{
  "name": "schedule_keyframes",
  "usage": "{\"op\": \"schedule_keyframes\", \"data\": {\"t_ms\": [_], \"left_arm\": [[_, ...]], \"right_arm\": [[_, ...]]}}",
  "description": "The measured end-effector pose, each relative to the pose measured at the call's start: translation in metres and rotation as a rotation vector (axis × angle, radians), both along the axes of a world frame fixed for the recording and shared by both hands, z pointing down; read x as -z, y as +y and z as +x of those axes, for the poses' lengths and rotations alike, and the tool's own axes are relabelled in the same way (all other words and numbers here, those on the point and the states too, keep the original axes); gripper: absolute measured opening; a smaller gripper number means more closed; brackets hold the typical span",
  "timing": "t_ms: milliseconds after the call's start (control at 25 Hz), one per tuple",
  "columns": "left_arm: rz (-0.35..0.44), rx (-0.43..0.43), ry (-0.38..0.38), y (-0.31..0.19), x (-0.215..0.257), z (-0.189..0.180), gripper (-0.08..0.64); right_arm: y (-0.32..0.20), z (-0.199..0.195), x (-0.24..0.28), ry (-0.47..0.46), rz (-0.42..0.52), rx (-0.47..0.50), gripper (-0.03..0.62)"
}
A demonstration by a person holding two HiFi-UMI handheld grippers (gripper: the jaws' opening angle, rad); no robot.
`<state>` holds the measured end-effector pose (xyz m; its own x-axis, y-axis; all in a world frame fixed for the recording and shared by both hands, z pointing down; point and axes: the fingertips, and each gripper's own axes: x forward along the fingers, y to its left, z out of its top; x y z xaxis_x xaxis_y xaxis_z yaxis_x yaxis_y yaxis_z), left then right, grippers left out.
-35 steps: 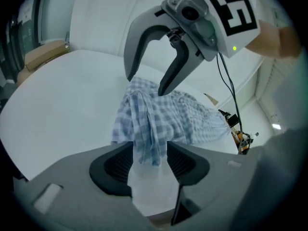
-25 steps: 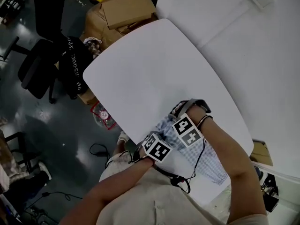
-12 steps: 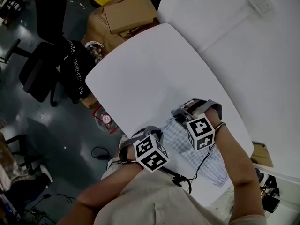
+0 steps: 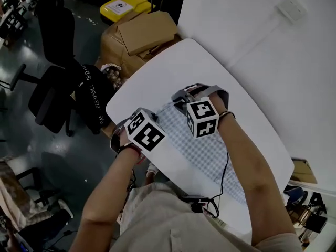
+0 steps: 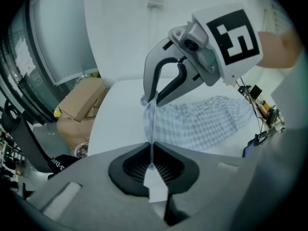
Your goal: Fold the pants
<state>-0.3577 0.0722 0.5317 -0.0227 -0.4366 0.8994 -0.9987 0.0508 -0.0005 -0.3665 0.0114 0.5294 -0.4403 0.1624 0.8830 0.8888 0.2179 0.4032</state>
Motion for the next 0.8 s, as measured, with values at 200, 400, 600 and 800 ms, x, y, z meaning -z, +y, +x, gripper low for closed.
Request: {"op": "schedule_keyframes", "data": {"t_ms": [200, 400, 600, 800], "left_arm": [[-0.06, -0.012, -0.036, 0.002, -0.009, -0.051, 0.026], [-0.136, -0.001, -0.043, 0.01, -0.036, -0.084, 0.028], [-0.148, 0.076, -0.066, 0.025, -0.063, -0.111, 0.104], [-0.137, 0.122, 0.017, 0.039, -0.086, -0.112, 0.132]], "right_arm": [[0.002, -0.053, -0.007, -0.024, -0.012, -0.03, 0.038], [0.009, -0.084, -0.032, -0.019, -0.046, -0.08, 0.042], [-0.011, -0.113, -0.032, -0.091, -0.096, -0.22, 0.222], [-0.029, -0.101, -0.05, 0.064, -0.057, -0.192, 0.212]]}}
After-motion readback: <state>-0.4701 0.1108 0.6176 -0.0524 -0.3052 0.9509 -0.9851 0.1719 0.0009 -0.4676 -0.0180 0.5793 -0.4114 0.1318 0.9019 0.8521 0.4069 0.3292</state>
